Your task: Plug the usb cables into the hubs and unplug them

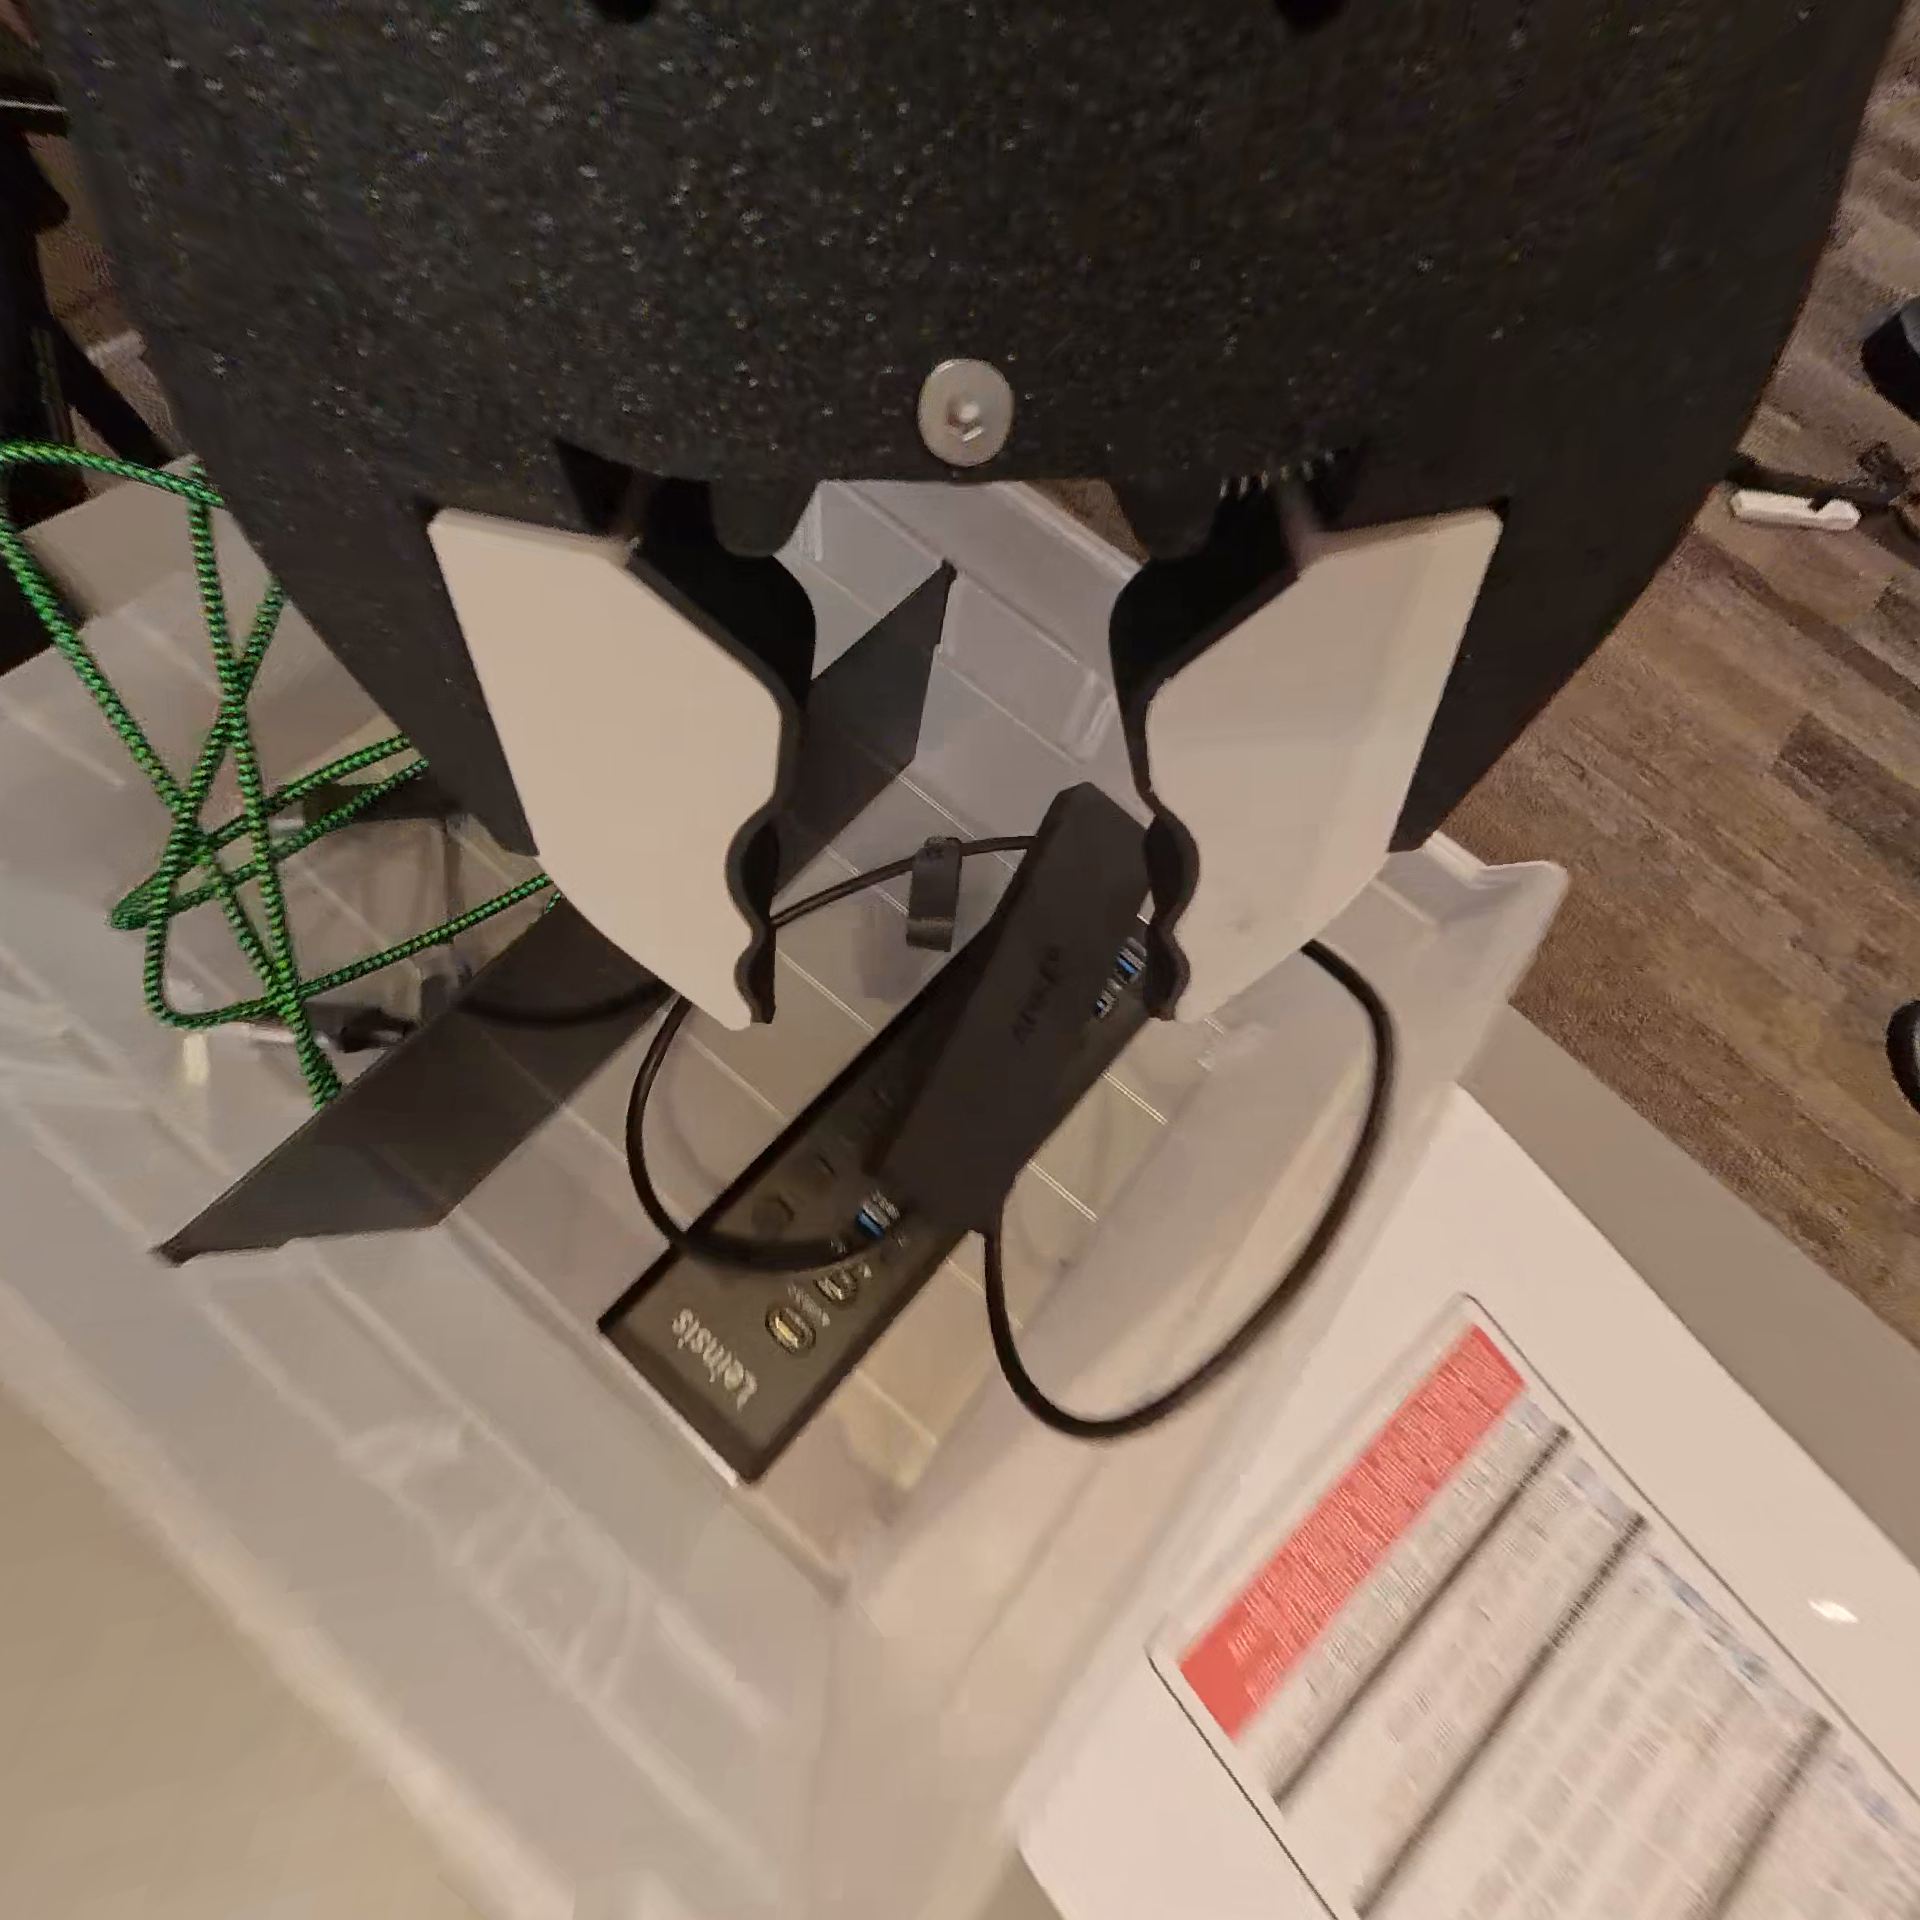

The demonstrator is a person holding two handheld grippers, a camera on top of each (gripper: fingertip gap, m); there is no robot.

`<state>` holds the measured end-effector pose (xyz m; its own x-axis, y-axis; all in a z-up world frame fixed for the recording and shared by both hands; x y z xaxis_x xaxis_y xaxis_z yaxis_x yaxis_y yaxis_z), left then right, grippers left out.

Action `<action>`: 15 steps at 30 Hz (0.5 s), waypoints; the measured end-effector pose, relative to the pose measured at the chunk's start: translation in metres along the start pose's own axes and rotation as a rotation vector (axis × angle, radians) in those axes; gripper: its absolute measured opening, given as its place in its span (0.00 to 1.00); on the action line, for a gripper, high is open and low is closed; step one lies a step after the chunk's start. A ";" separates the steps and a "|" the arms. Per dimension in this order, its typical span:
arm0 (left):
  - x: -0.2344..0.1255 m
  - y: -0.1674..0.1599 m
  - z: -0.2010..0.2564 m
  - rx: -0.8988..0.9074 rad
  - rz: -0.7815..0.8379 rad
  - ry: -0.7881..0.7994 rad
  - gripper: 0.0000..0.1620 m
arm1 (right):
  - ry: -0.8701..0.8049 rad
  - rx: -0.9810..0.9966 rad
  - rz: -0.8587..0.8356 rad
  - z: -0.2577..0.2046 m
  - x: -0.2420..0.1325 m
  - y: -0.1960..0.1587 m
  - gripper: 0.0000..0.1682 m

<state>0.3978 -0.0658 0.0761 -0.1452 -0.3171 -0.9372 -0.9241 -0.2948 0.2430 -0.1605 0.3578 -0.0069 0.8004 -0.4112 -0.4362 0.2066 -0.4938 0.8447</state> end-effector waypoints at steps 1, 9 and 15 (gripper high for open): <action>0.007 -0.003 0.003 0.016 -0.023 0.005 0.42 | -0.004 0.005 0.008 0.003 -0.001 -0.002 0.15; 0.048 -0.004 0.007 0.169 -0.172 0.095 0.38 | 0.023 0.064 0.097 0.009 -0.010 -0.006 0.15; 0.050 -0.006 0.005 0.200 -0.211 0.099 0.24 | 0.048 0.127 0.118 0.016 -0.012 -0.007 0.15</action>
Point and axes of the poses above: each gripper's, where its closed fingertips meet, x out along the fingers, y out of its top, z = x × y across the jaws, the point moved 10 cm from there along -x, back along the fingers, and after that the axes turned 8 degrees about y, right-handed, at the moved point
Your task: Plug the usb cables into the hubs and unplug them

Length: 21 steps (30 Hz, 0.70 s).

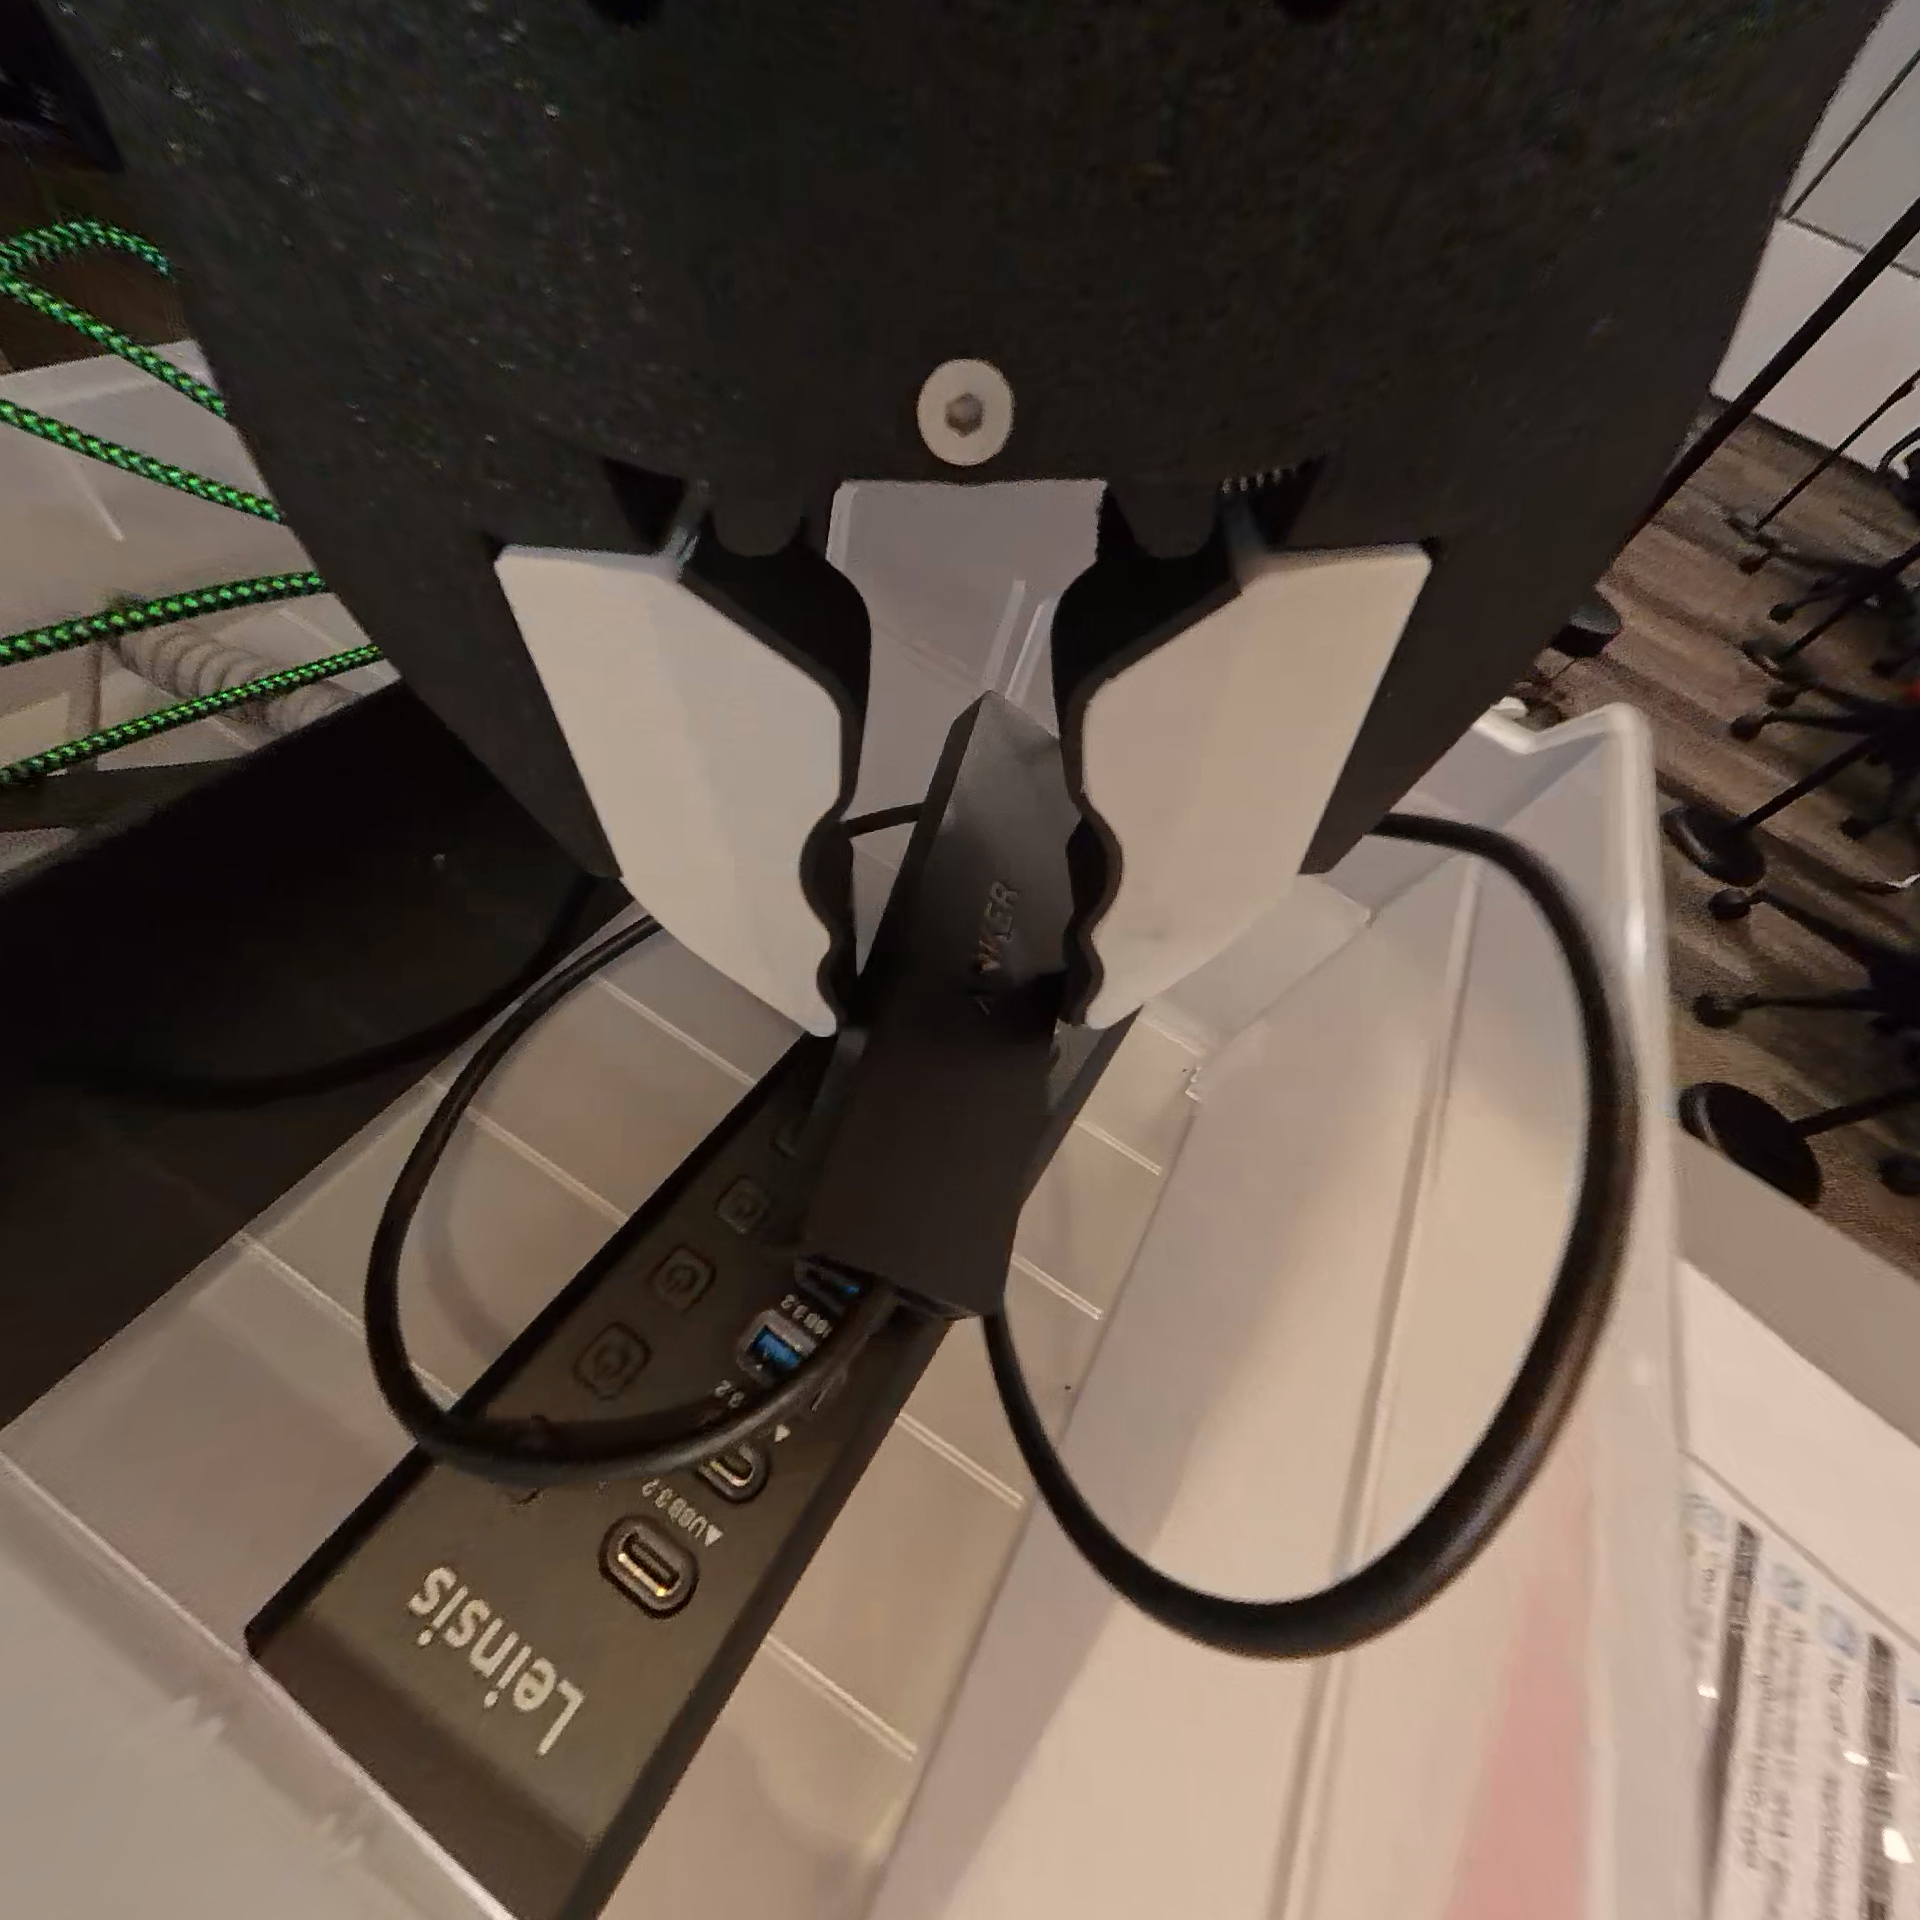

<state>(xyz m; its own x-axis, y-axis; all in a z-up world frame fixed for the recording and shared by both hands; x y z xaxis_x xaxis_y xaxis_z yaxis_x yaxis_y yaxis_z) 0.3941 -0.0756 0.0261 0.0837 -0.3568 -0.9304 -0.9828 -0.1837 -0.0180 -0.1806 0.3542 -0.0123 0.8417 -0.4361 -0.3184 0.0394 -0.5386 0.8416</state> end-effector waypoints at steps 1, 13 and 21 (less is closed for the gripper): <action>-0.004 -0.001 -0.001 -0.002 0.002 0.008 0.23 | 0.004 0.004 0.003 0.000 0.000 0.000 0.15; -0.126 -0.011 -0.016 -0.145 0.172 0.269 0.21 | 0.034 0.020 0.005 0.002 0.000 0.000 0.15; -0.265 0.016 -0.011 -0.255 0.462 0.498 0.07 | 0.063 0.029 0.051 0.002 -0.005 0.000 0.15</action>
Point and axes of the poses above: each gripper's, where its closed fingertips meet, x out along the fingers, y out of its top, z = x × y across the jaws, the point moved 10 cm from there along -x, back along the fingers, and after that the axes turned 8 degrees about y, right-handed, at the moved point
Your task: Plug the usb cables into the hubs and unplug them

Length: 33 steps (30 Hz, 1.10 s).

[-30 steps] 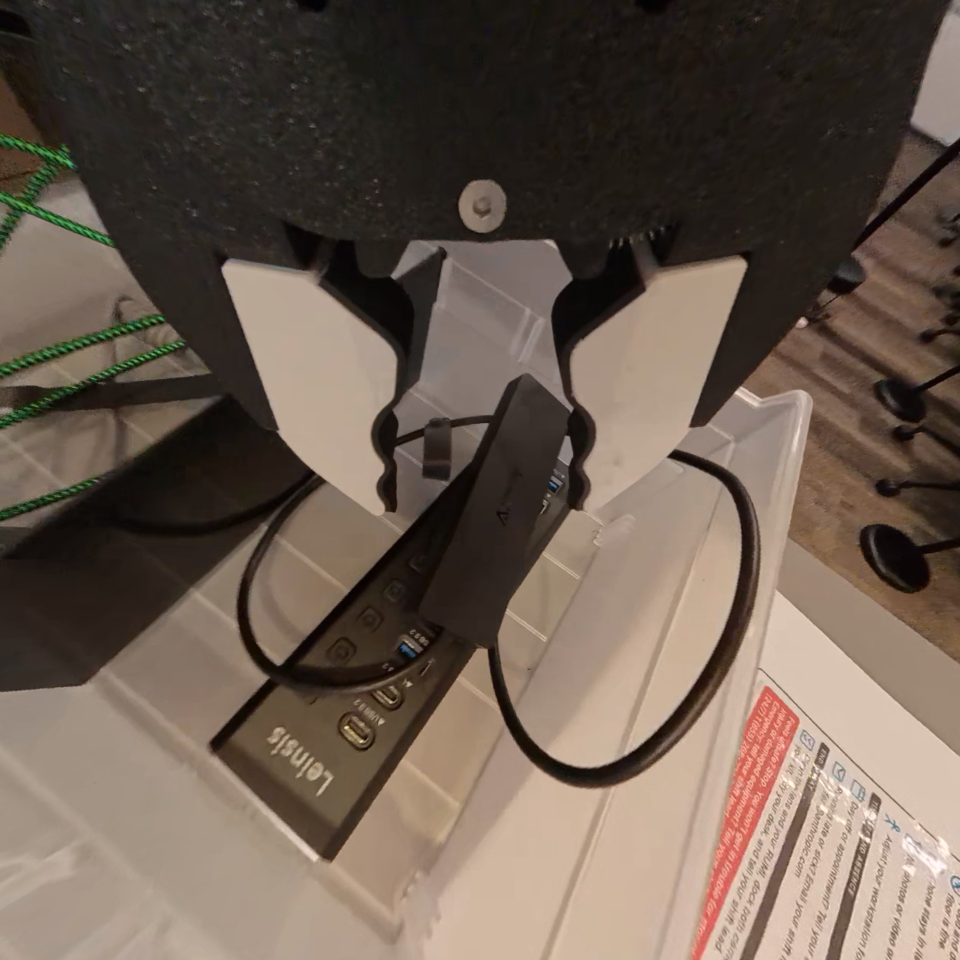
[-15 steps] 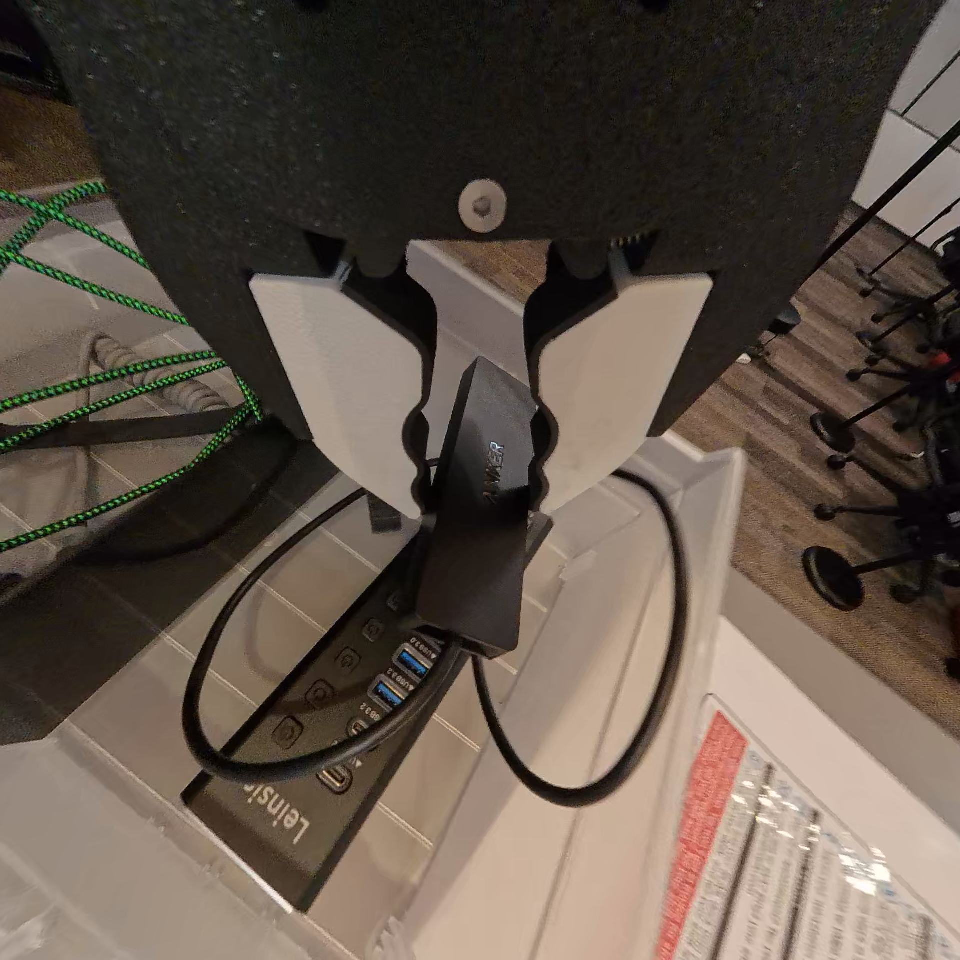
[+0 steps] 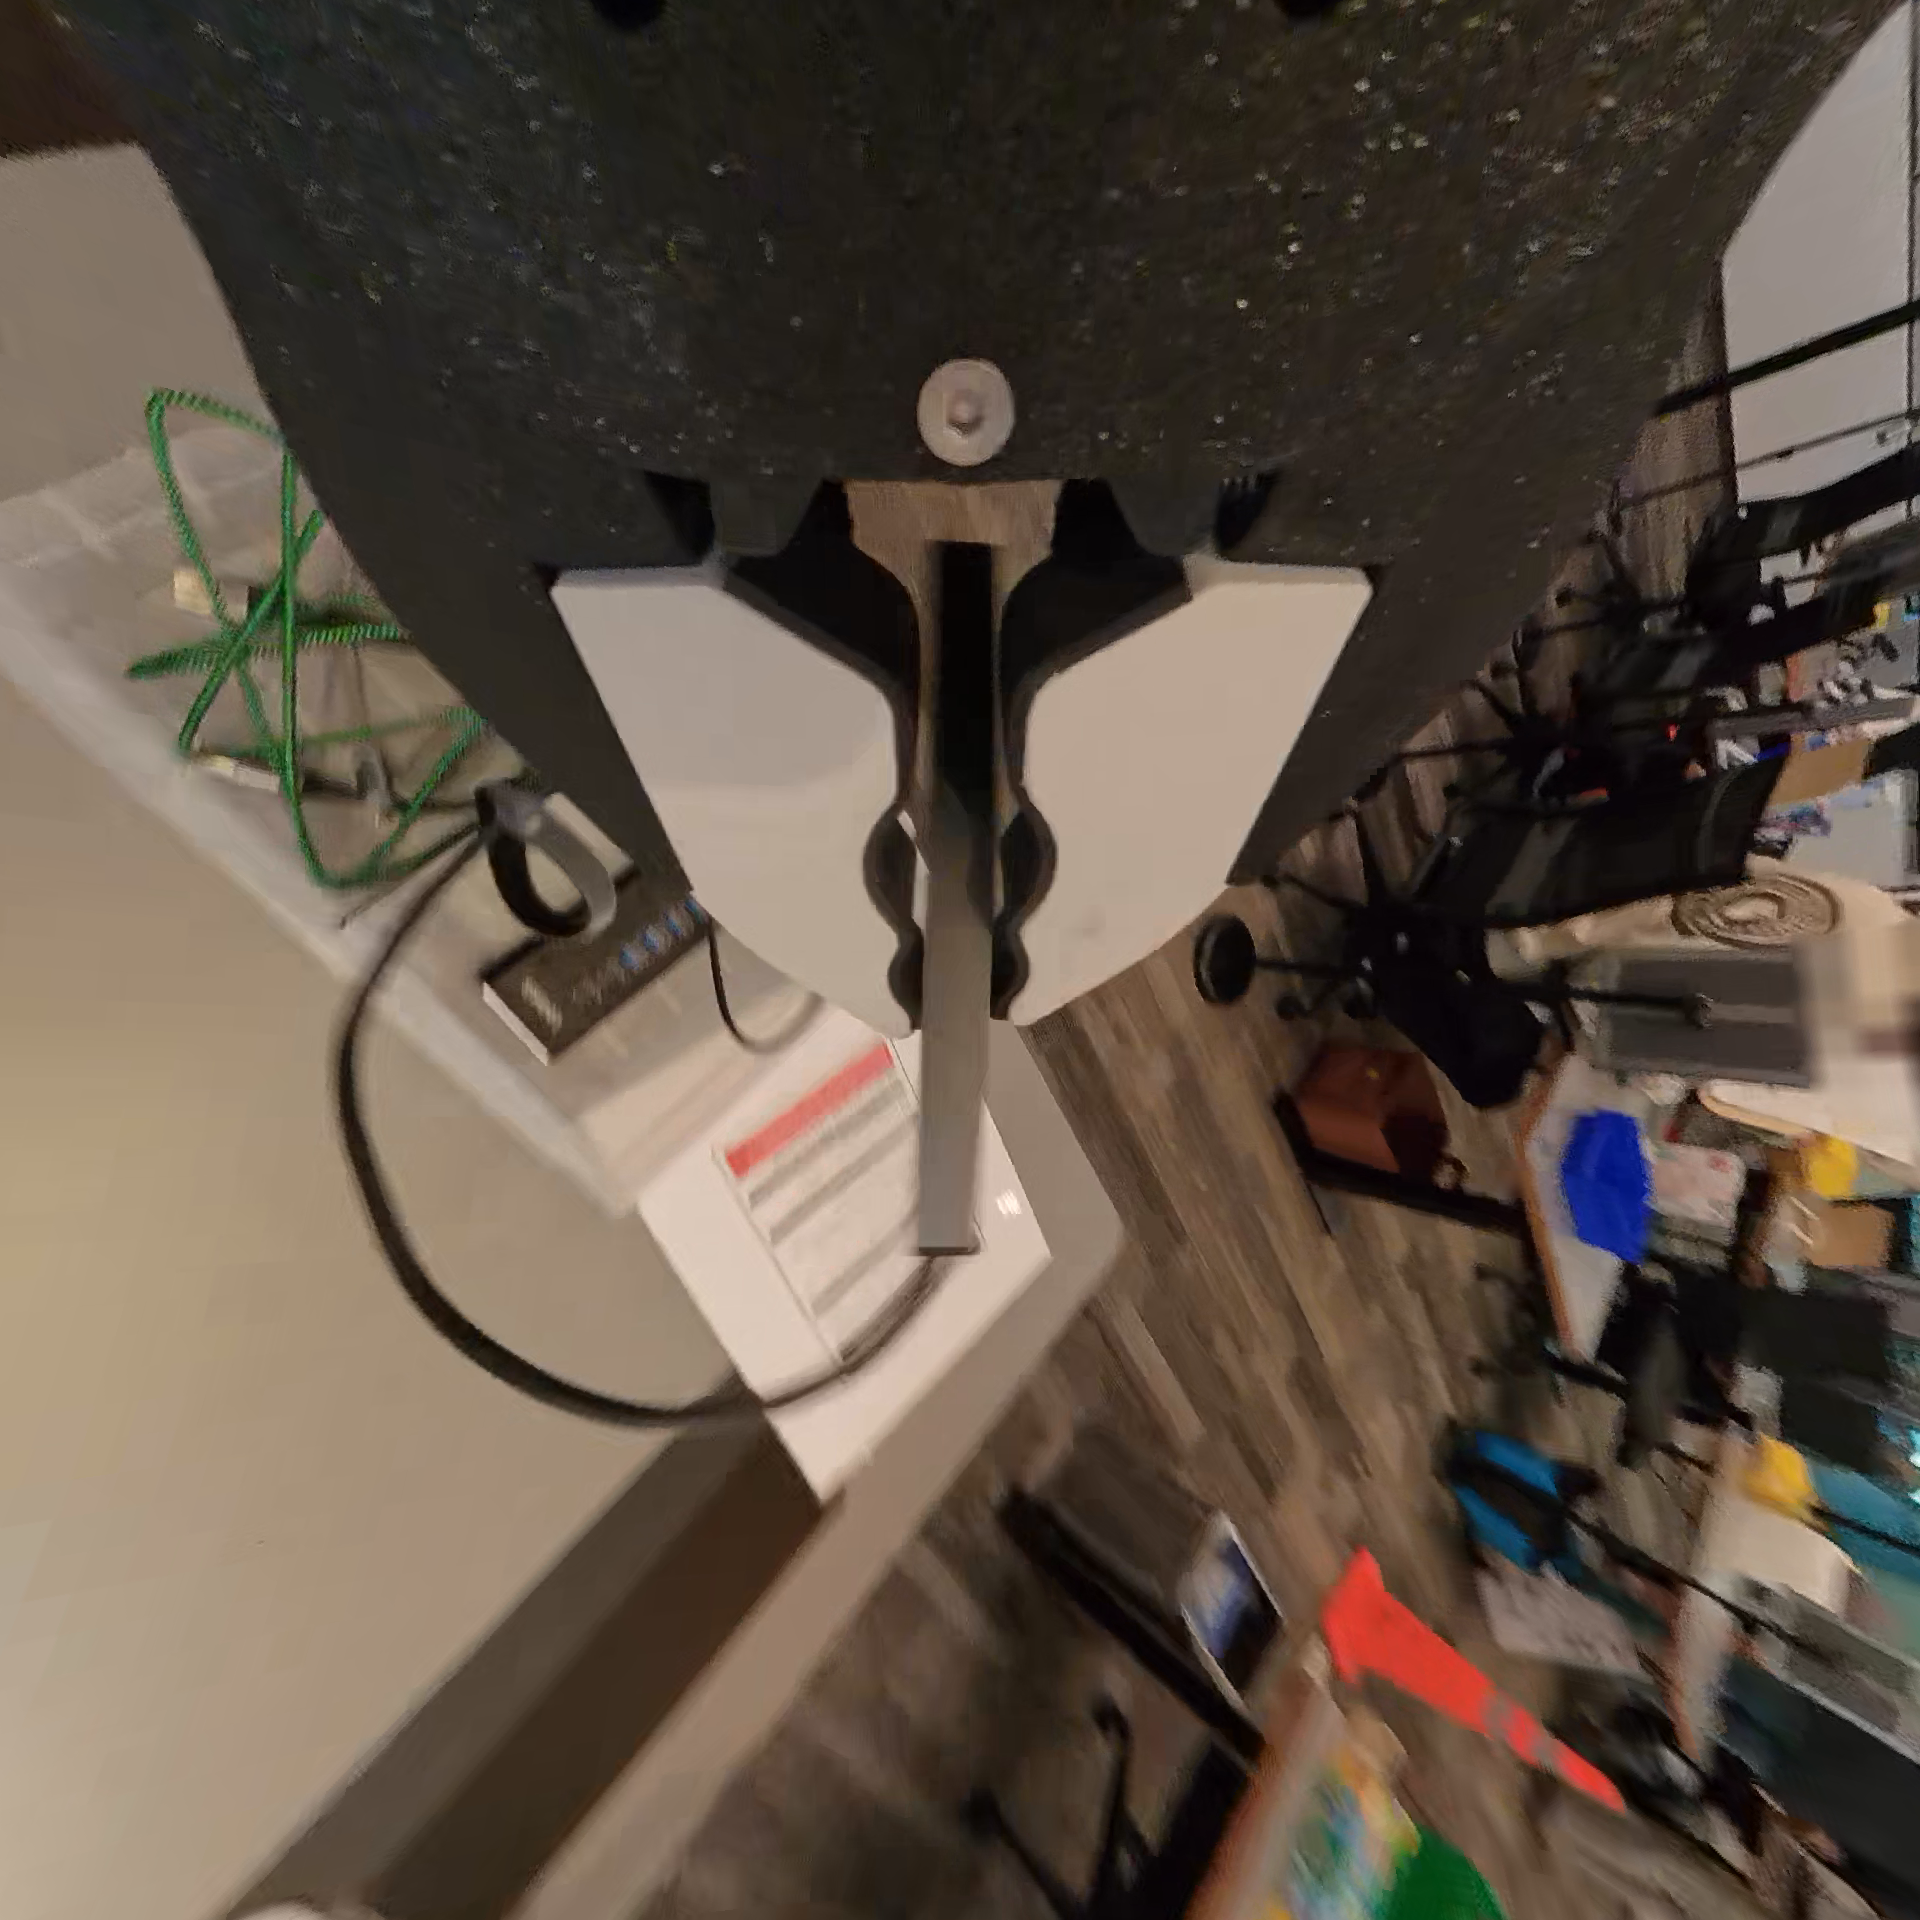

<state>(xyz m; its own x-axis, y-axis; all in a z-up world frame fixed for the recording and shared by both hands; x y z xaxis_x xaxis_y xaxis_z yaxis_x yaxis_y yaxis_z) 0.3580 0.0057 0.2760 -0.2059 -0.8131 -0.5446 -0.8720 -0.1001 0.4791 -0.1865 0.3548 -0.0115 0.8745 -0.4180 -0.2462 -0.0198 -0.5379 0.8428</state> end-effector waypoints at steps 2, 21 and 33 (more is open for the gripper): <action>-0.027 0.030 -0.006 -0.030 0.105 0.040 0.07 | 0.004 -0.002 0.005 0.000 -0.001 0.000 0.15; -0.118 0.254 0.068 -0.092 0.585 -0.207 0.07 | 0.032 -0.022 0.031 -0.004 -0.005 -0.001 0.15; 0.033 0.228 0.217 -0.122 0.326 -0.621 0.07 | -0.042 -0.040 0.166 -0.004 -0.019 0.001 0.16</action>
Point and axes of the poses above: each gripper's, where its closed fingertips meet, x out along the fingers, y out of its top, z = x × y across the jaws, the point moved 10 cm from there along -x, back along the fingers, and after that the axes turned 8 degrees about y, right-handed, at the moved point
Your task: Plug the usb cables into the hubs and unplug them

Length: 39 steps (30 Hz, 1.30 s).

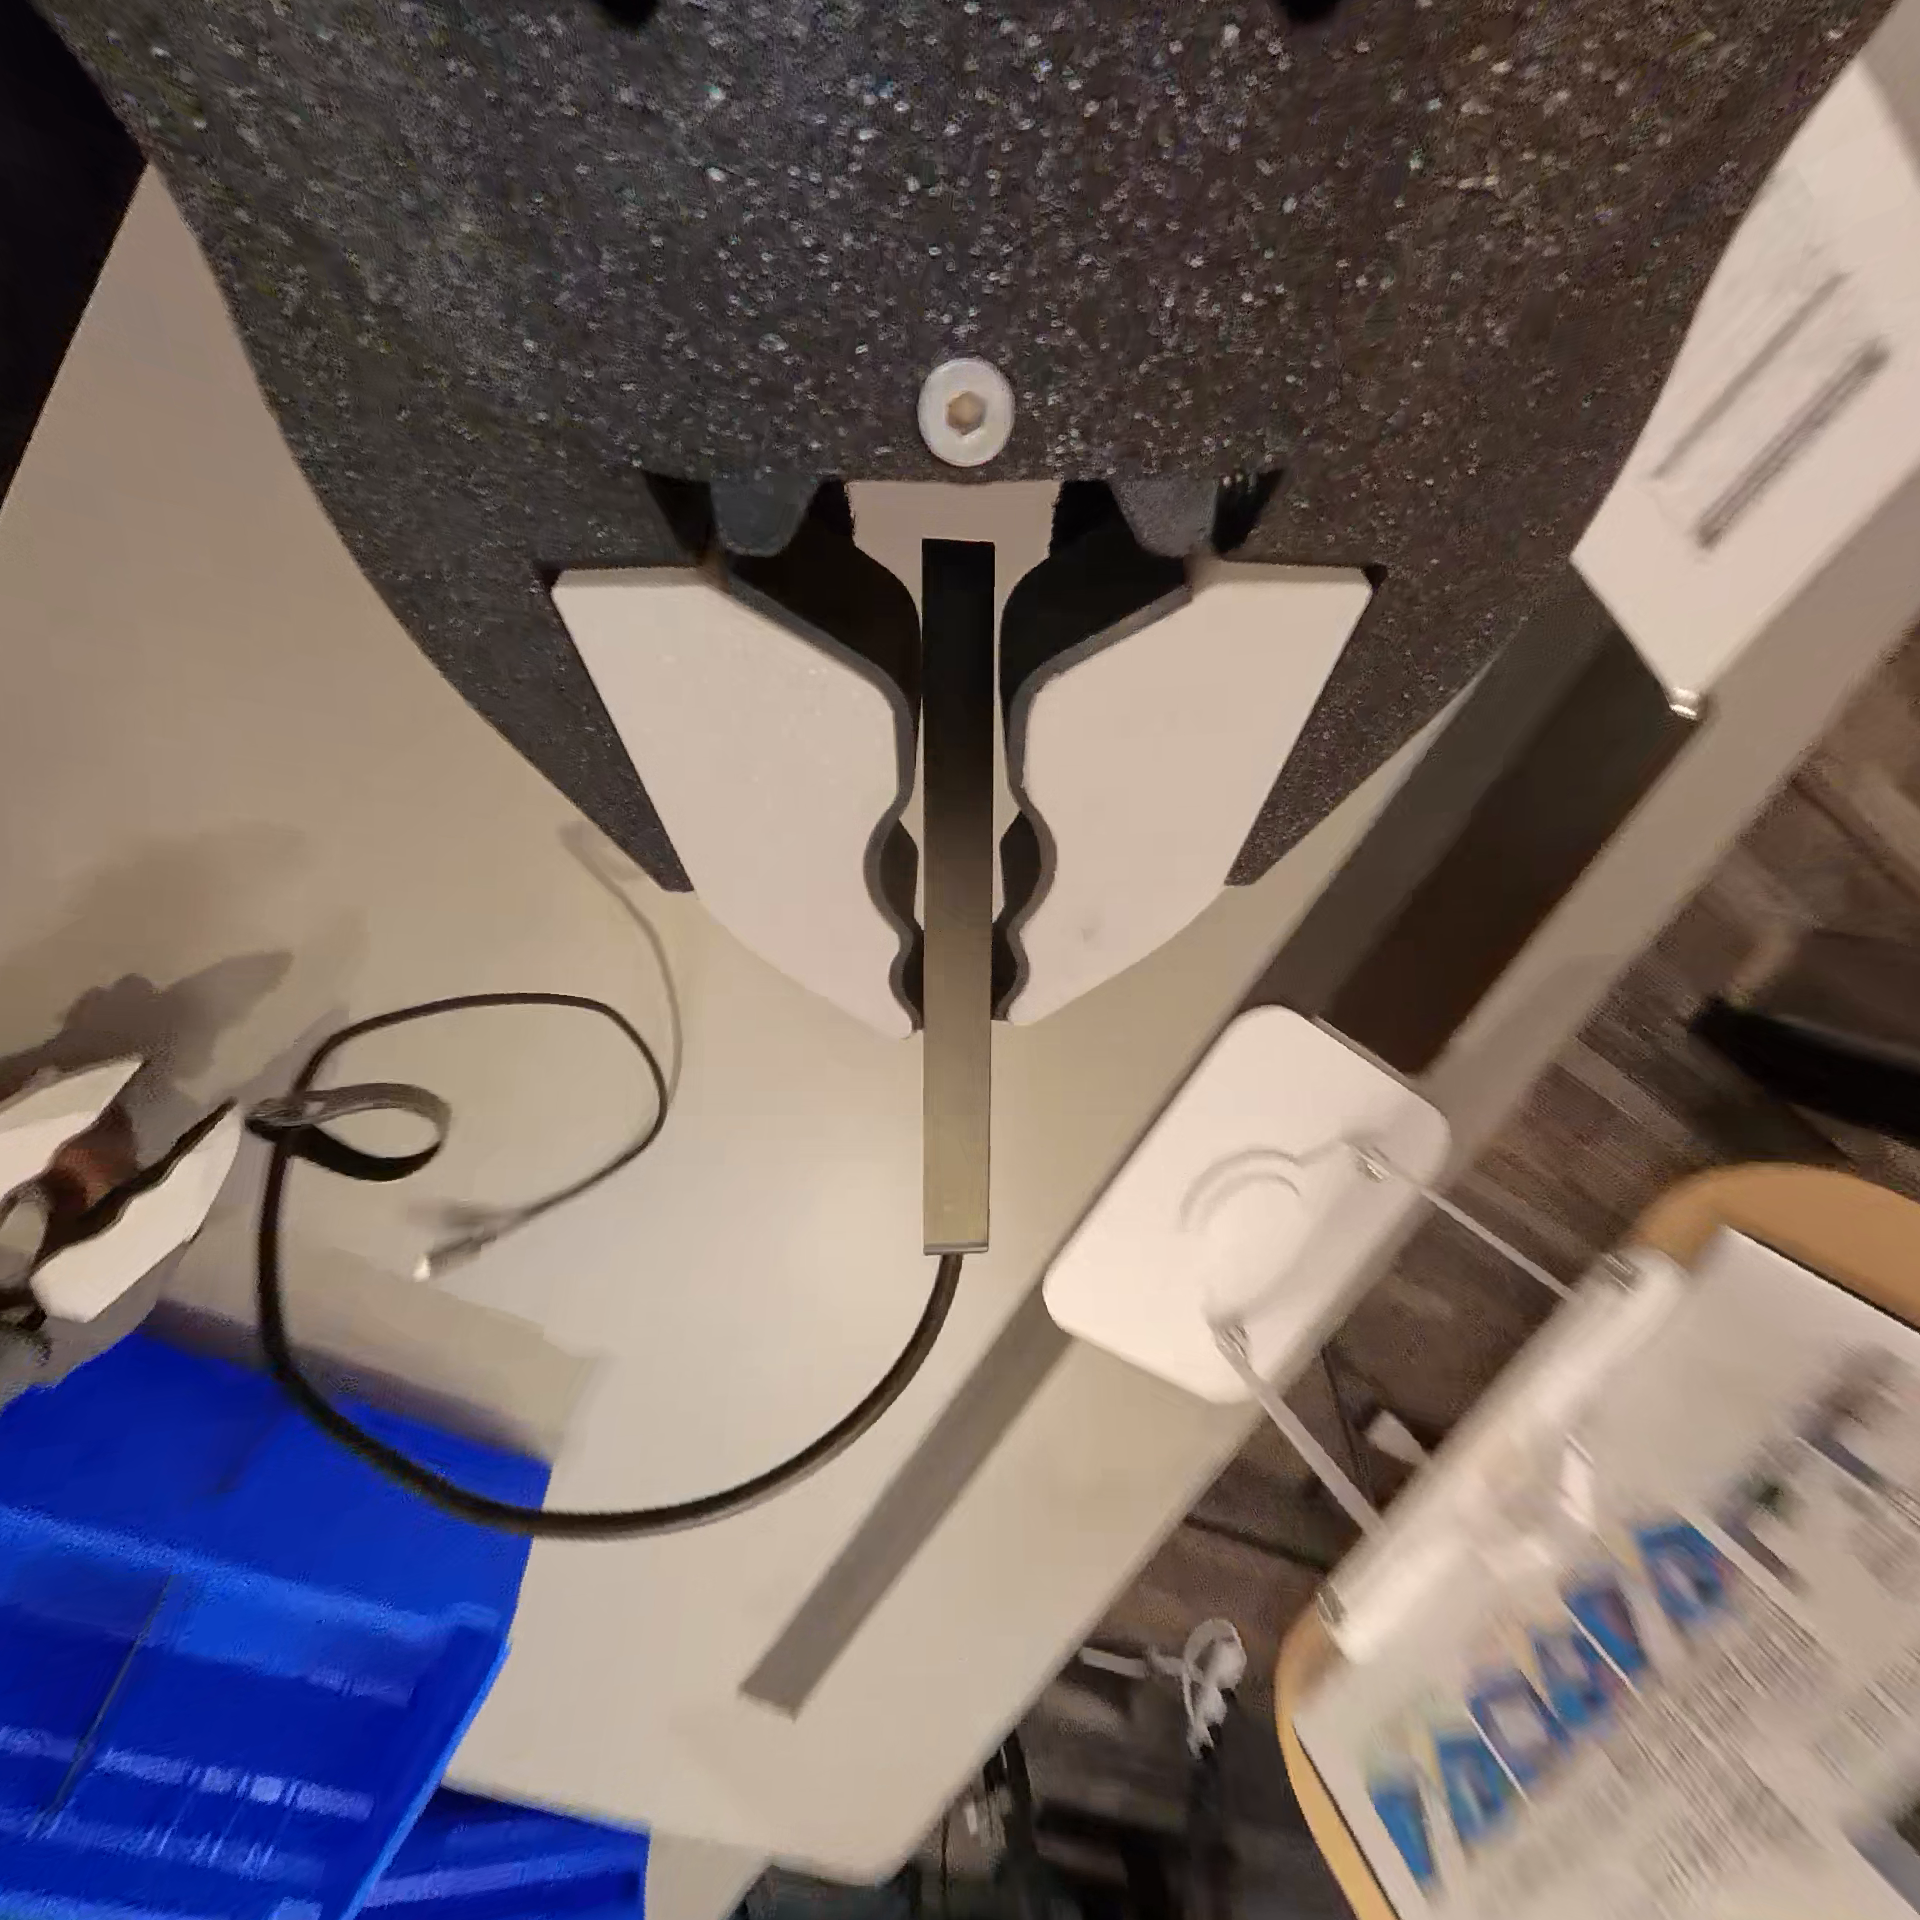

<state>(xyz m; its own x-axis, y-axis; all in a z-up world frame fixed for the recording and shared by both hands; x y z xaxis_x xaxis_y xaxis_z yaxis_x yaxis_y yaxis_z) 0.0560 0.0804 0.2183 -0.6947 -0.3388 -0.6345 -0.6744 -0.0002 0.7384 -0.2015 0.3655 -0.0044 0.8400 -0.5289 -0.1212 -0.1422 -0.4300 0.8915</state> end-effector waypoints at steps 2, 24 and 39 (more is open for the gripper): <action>0.028 -0.031 0.005 -0.048 -0.074 -0.035 0.07 | 0.000 -0.005 -0.004 -0.001 0.000 0.000 0.16; 0.140 -0.165 0.094 -0.159 -0.339 -0.314 0.15 | 0.037 0.038 -0.060 0.003 0.006 -0.002 0.16; 0.027 -0.173 0.036 -0.229 -0.224 -0.057 0.31 | 0.043 0.036 -0.051 0.002 0.005 -0.002 0.16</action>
<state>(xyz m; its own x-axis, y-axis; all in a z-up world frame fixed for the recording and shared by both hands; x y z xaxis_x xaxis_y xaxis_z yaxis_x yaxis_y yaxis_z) 0.1443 0.1051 0.0651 -0.5530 -0.2532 -0.7938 -0.7424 -0.2827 0.6074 -0.1981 0.3622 -0.0078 0.8681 -0.4741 -0.1471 -0.1163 -0.4823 0.8683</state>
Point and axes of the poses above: each gripper's, where its closed fingertips meet, x out along the fingers, y out of its top, z = x × y across the jaws, the point moved 10 cm from there along -x, back along the fingers, and after that the axes turned 8 degrees about y, right-handed, at the moved point
